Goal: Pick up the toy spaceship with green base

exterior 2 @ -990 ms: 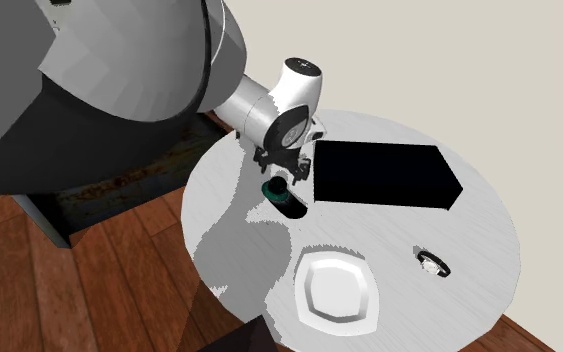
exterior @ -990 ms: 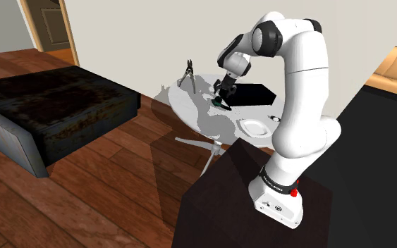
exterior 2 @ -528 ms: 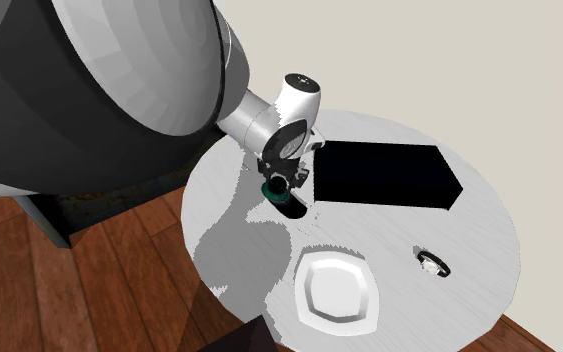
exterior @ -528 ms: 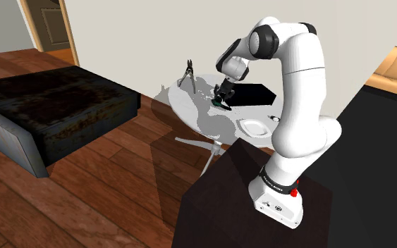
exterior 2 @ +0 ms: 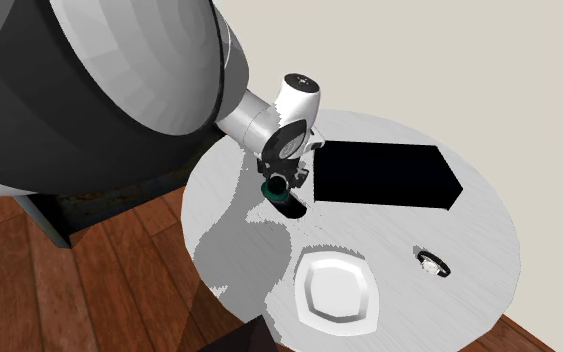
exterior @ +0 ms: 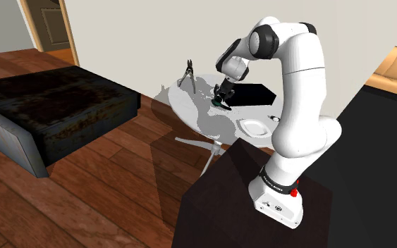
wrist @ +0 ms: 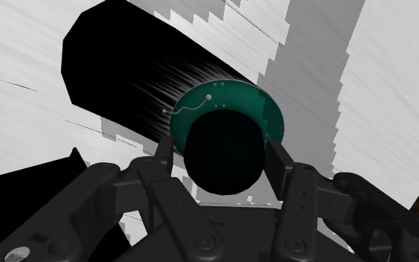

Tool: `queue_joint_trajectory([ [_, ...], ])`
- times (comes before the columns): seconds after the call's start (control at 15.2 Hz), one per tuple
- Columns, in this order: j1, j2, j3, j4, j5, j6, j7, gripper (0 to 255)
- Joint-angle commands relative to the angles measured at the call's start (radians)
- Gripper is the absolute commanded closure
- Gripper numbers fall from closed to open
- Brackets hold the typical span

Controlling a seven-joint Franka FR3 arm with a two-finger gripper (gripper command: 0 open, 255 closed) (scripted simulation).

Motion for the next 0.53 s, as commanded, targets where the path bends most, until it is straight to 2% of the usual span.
queue_joint_trajectory([
  [0.0,-0.002,0.006,0.0,0.006,0.0,-0.003,0.001,255],
  [0.46,0.02,-0.06,-0.033,-0.001,-0.045,-0.058,0.04,255],
])
